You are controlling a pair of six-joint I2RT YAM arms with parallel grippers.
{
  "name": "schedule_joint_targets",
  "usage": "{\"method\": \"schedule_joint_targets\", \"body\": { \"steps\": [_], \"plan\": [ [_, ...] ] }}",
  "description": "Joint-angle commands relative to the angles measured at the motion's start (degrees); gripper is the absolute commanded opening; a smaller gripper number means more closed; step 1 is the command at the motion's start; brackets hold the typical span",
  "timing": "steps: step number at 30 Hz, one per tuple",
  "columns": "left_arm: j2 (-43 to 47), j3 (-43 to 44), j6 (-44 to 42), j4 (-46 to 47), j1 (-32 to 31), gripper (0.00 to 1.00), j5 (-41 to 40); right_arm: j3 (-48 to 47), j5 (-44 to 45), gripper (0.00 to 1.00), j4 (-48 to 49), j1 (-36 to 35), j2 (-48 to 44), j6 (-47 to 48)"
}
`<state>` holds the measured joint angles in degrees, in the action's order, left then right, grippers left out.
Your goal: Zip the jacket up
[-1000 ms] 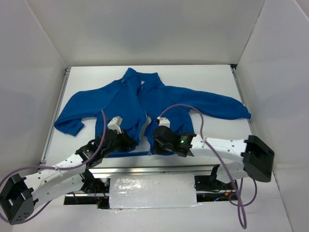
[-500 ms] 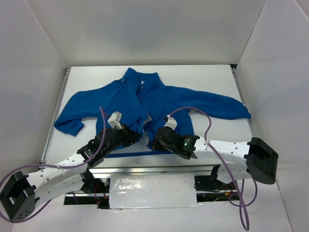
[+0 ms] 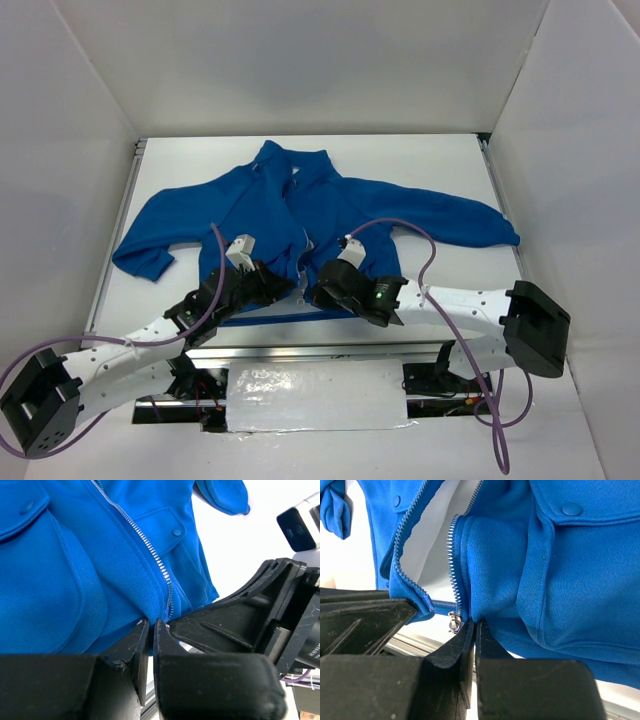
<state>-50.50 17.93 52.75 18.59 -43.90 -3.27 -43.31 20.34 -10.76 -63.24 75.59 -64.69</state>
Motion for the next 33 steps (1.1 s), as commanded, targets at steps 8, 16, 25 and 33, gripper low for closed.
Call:
{"method": "schedule_joint_targets", "body": {
  "steps": [8,16,25,33],
  "plan": [
    [-1.7,-0.53,0.25,6.2,0.04,0.0,2.21,-4.33,2.6,0.0,0.22,-0.48,1.22,0.7],
    [-1.44,-0.44,-0.28,5.49,0.04,0.0,1.16,-3.54,1.64,0.0,1.01,-0.57,0.96,1.93],
    [-2.15,-1.76,0.33,7.6,0.04,0.0,2.74,-4.24,2.86,0.0,0.66,-0.57,0.87,2.46],
    [-1.44,-2.9,0.34,7.6,0.04,0.0,2.74,-4.77,3.74,0.0,0.48,-0.57,0.52,3.34]
  ]
}}
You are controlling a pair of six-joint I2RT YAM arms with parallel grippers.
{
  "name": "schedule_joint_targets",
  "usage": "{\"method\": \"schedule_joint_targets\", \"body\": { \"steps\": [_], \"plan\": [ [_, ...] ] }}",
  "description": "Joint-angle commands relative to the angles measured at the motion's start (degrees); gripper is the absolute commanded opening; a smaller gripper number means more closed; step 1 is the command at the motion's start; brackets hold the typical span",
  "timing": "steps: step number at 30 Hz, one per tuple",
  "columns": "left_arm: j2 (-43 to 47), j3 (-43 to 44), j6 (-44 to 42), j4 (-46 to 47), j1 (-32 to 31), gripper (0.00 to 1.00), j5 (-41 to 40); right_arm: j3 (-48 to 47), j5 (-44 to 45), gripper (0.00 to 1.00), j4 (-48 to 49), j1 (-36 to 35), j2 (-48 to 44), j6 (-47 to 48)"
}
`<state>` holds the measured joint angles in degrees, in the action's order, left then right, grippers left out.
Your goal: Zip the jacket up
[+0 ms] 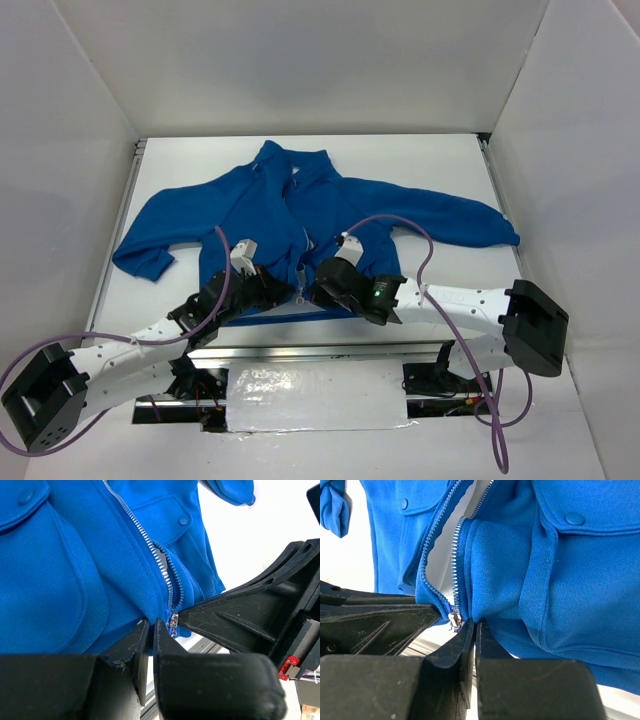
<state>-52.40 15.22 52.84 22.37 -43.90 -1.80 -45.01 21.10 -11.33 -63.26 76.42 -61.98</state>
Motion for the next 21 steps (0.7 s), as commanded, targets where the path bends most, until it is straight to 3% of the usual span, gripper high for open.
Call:
{"method": "schedule_joint_targets", "body": {
  "steps": [1,13,21],
  "plan": [
    [0.46,-0.28,0.25,3.82,0.13,0.0,1.28,-3.06,3.07,0.0,1.14,-0.54,-0.31,0.63],
    [0.11,-0.19,-1.07,5.67,0.04,0.0,5.67,-3.33,1.66,0.0,3.16,-0.28,0.31,4.75],
    [0.99,-0.55,-2.74,2.68,0.04,0.0,4.0,-3.59,1.4,0.0,2.19,-0.19,0.22,6.52]
  ]
}}
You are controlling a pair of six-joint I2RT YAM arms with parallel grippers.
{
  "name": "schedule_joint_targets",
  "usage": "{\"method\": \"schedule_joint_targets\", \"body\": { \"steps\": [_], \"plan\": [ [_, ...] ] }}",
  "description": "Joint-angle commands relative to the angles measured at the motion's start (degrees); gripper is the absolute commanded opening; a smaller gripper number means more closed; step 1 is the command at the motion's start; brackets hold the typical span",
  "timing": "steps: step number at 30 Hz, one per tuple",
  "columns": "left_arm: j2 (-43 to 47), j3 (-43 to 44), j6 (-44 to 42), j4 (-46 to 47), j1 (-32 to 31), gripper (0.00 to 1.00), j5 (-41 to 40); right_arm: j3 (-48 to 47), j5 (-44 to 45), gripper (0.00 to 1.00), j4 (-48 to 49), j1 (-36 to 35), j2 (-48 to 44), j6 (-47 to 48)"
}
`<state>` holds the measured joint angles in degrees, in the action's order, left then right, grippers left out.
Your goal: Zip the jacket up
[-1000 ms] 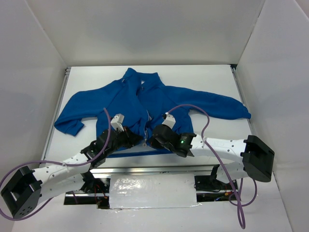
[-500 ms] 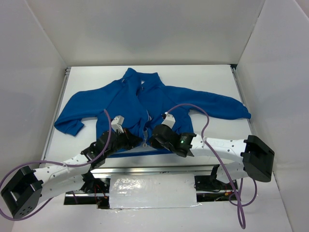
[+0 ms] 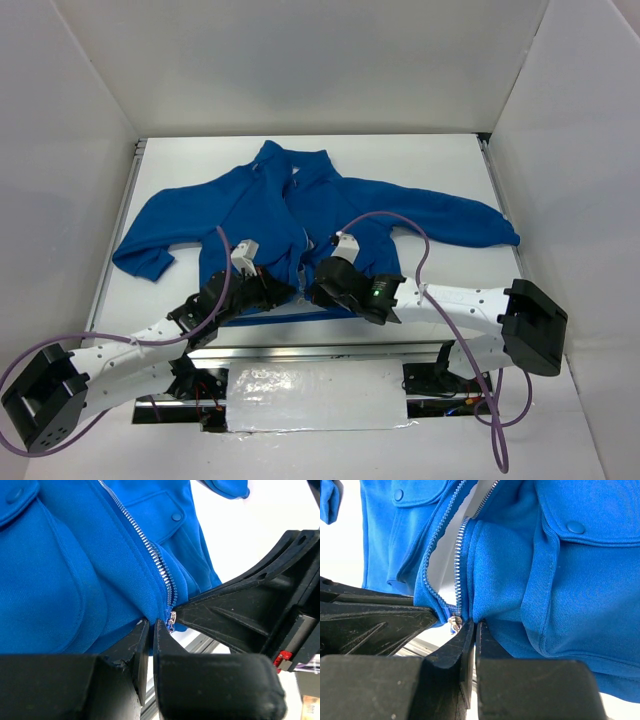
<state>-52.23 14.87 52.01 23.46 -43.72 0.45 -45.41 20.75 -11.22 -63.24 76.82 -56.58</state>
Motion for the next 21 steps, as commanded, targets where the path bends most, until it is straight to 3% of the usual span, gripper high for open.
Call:
{"method": "schedule_joint_targets", "body": {
  "steps": [1,13,21],
  "plan": [
    [0.64,-0.28,-2.08,1.32,-0.13,0.0,1.66,-3.11,1.75,0.0,2.26,-0.21,-0.26,1.2],
    [-0.51,0.24,-4.54,0.71,-0.13,0.0,1.92,-5.39,2.45,0.0,-1.16,-0.3,0.26,3.84],
    [-1.21,0.6,-8.41,1.41,-0.13,0.0,6.67,-6.62,-0.79,0.0,-0.55,-0.21,2.11,9.37]
  ]
}}
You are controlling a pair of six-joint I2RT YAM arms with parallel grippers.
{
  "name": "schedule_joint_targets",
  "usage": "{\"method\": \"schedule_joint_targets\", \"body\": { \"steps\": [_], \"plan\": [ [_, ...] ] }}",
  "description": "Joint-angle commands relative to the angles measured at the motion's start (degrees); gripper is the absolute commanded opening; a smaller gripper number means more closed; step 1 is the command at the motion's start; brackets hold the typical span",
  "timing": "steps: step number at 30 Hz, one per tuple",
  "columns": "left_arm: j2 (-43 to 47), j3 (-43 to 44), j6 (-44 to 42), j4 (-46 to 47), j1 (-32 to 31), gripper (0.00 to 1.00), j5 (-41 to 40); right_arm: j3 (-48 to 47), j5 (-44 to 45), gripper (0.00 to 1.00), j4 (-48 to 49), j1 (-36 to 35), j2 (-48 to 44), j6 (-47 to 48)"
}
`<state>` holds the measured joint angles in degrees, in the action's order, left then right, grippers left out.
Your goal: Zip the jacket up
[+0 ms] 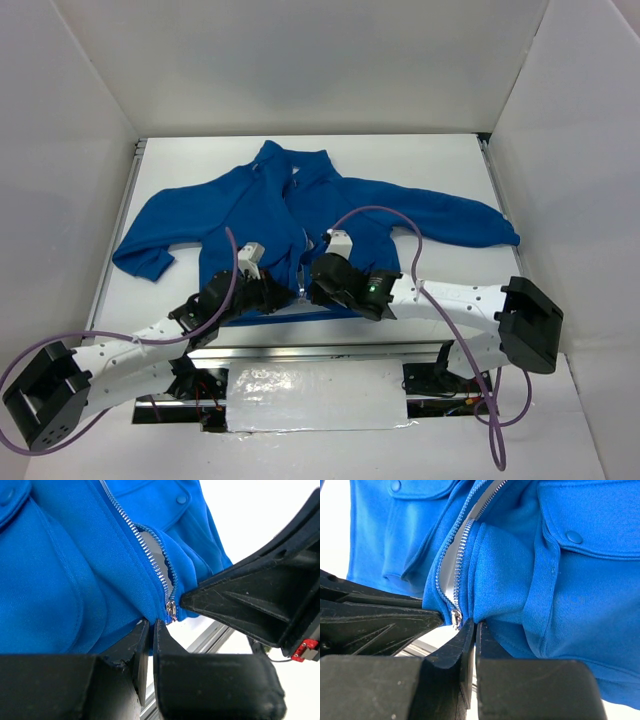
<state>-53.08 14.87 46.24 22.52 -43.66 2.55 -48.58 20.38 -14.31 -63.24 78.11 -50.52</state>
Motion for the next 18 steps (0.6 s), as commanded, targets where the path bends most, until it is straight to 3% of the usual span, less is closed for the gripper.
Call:
{"method": "schedule_joint_targets", "body": {
  "steps": [1,5,13,18],
  "plan": [
    [-0.18,0.42,-2.73,2.7,-0.11,0.0,5.27,-3.8,-0.43,0.0,2.18,-0.21,0.99,3.41],
    [-0.18,-0.28,-3.7,4.63,-0.2,0.0,8.26,-2.84,-0.34,0.0,3.4,0.14,0.91,4.38],
    [-3.95,0.77,-5.28,0.86,-0.2,0.0,9.06,2.52,-9.56,0.0,12.36,4.44,-4.01,9.73],
    [-8.26,0.86,-4.67,3.84,-0.2,0.0,11.42,1.47,-13.35,0.0,12.81,4.8,-1.56,11.24]
  ]
}}
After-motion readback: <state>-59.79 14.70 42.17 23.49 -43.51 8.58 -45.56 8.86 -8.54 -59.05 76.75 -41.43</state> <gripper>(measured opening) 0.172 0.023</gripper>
